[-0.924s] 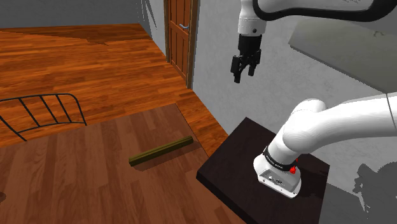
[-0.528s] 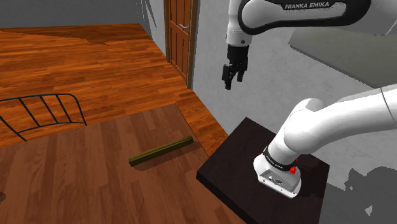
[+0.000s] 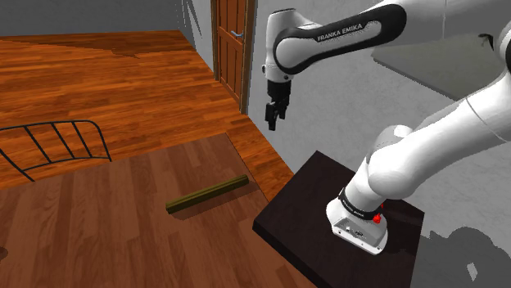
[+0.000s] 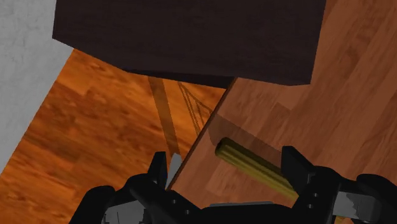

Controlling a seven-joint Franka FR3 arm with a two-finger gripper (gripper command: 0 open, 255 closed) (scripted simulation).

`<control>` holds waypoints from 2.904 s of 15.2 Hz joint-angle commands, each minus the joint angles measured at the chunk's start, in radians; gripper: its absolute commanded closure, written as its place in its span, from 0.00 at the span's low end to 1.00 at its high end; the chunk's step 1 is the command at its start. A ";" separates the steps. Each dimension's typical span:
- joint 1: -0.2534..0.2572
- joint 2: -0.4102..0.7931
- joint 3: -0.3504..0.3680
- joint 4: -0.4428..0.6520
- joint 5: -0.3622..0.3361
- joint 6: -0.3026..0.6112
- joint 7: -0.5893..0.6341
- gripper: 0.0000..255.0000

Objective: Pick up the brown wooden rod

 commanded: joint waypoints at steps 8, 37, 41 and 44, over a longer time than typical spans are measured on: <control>0.088 0.320 0.014 0.066 0.068 0.260 -0.228 0.00; 0.209 1.081 0.190 0.477 0.123 0.629 -0.631 0.00; 0.209 1.081 0.190 0.477 0.123 0.629 -0.630 1.00; 0.209 1.081 0.190 0.477 0.123 0.629 -0.630 1.00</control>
